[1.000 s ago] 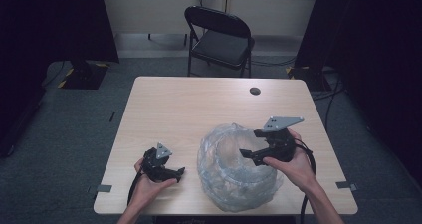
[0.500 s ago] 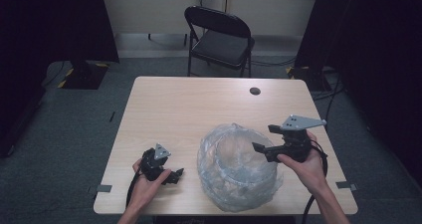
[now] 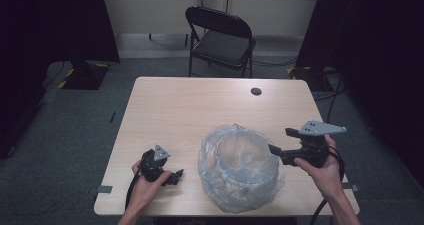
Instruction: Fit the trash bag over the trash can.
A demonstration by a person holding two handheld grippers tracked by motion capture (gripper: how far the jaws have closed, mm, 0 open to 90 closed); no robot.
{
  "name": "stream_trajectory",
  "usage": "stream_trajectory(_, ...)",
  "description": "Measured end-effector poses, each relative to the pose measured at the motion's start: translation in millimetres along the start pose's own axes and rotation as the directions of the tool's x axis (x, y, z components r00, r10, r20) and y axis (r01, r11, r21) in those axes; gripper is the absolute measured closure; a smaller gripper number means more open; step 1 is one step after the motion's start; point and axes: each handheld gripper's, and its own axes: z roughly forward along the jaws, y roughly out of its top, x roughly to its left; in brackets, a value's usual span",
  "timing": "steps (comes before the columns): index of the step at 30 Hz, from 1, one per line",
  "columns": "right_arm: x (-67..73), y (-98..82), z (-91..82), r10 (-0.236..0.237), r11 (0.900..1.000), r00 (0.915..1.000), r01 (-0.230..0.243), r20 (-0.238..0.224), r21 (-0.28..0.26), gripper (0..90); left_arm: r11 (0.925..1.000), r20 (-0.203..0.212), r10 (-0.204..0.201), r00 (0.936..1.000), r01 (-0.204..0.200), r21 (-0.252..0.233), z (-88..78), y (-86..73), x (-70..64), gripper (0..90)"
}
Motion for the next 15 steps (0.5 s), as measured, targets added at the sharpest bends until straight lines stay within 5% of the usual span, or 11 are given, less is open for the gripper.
stream_trajectory(15, -26.0, -30.0, -13.8, 0.088, 0.996, 0.9952, -0.089, 0.042, 0.023, 15.5, 1.0, 0.004, 0.008, 1.0, -0.008, 0.001, -0.7, -0.5, 1.1, 0.0)
